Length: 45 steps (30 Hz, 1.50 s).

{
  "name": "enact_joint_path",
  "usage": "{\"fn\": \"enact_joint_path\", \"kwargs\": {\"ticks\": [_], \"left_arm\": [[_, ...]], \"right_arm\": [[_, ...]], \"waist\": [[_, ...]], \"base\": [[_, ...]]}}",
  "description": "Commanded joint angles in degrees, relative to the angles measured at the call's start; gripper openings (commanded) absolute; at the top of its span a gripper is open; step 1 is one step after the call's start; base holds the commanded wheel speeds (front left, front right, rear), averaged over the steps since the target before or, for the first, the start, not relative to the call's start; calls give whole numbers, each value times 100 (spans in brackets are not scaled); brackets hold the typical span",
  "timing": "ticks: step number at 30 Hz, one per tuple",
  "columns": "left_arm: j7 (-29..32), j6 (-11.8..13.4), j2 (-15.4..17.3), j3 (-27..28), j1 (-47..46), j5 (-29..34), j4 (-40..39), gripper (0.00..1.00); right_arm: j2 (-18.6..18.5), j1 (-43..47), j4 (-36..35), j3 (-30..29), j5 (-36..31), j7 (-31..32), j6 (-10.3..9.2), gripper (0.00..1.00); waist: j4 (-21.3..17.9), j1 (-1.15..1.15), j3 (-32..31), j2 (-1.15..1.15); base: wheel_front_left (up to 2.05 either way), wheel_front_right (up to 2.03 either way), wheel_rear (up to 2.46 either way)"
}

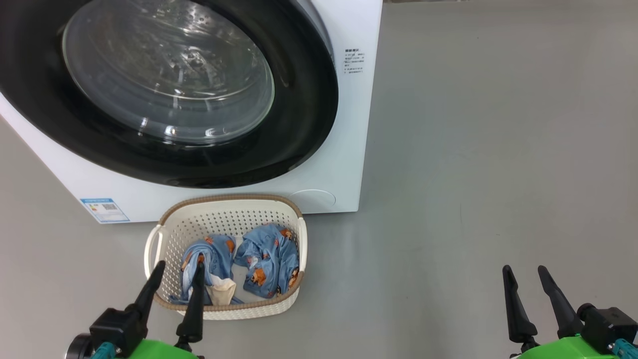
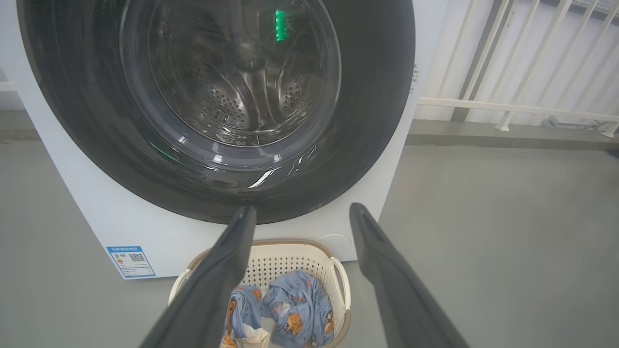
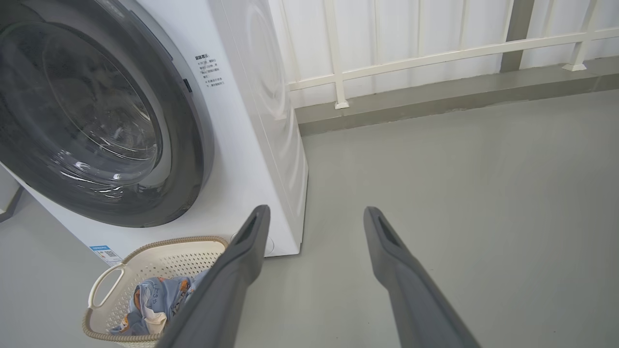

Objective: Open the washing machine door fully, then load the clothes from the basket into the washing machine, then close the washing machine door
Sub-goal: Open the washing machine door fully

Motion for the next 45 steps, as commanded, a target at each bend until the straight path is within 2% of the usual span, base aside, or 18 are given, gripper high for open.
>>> {"fn": "enact_joint_path", "kwargs": {"ticks": [1, 2, 3, 4, 5, 6, 7, 15, 27, 30, 32, 34, 35, 38, 45], "left_arm": [[-60, -14, 56, 169, -164, -56, -125, 100], [-60, -14, 48, 163, -152, -61, -125, 100], [-60, -14, 41, 159, -141, -70, -123, 100], [-60, -14, 33, 156, -132, -79, -123, 100], [-60, -14, 24, 154, -122, -86, -125, 100], [-60, -14, 15, 153, -110, -90, -128, 100], [-60, -14, 5, 155, -98, -92, -135, 100], [-60, -14, -35, 157, -96, -110, -175, 100], [-60, -14, -71, -9, -445, -181, -246, 100], [-60, -14, -83, -78, -562, -209, -266, 100], [-60, -14, -95, -160, -730, -249, -275, 100], [-60, -14, -101, -199, -814, -268, -275, 100], [-60, -14, -108, -241, -894, -286, -282, 100], [-60, -14, -118, -315, -1014, -316, -290, 100], [-60, -14, -139, -459, -1265, -398, -297, 100]], "right_arm": [[-50, -255, -118, 159, 24, -69, 8, 100], [-50, -271, -112, 185, 46, -69, 8, 100], [-50, -295, -113, 203, 84, -69, 8, 76], [-50, -325, -117, 219, 148, -69, 8, 47], [-54, -357, -120, 248, 206, -69, 8, 29], [-71, -395, -133, 279, 249, -69, 8, 4], [-78, -437, -153, 297, 296, -69, 8, 0], [-66, -1135, -311, 318, 1386, -69, 8, 0], [-85, -3116, -119, 193, 3912, -69, 8, 0], [-261, -3607, 36, 340, 4366, -69, 8, 0], [-585, -4208, 295, 878, 5223, -66, 8, 0], [-820, -4486, 495, 1188, 5681, 18, 8, 0], [-1004, -4785, 625, 1393, 6185, 207, 8, 0], [-1259, -5186, 808, 1614, 6760, 637, 8, 0], [-1652, -5911, 1177, 1929, 7565, 1927, 8, 0]], "waist": [[2, 0, -9, 0], [4, 0, -16, 0], [5, 0, -21, 0], [6, 0, -25, 0], [5, 0, -32, 0], [6, 0, -41, 0], [3, 0, -42, 0], [3, 0, 7, 0], [179, 0, 398, 0], [285, 0, 552, 0], [444, 0, 779, 0], [526, 0, 886, 0], [609, 0, 1008, 0], [734, 0, 1197, 0], [988, 0, 1602, 0]], "base": [[0, 0, 0], [0, 0, 0], [0, 0, 0], [0, 0, 0], [0, 0, 0], [0, 0, 0], [0, 0, 0], [0, 0, 0], [0, 0, 0], [0, 0, 0], [0, 0, 0], [0, 0, 0], [0, 0, 0], [0, 0, 0], [0, 0, 0]]}}
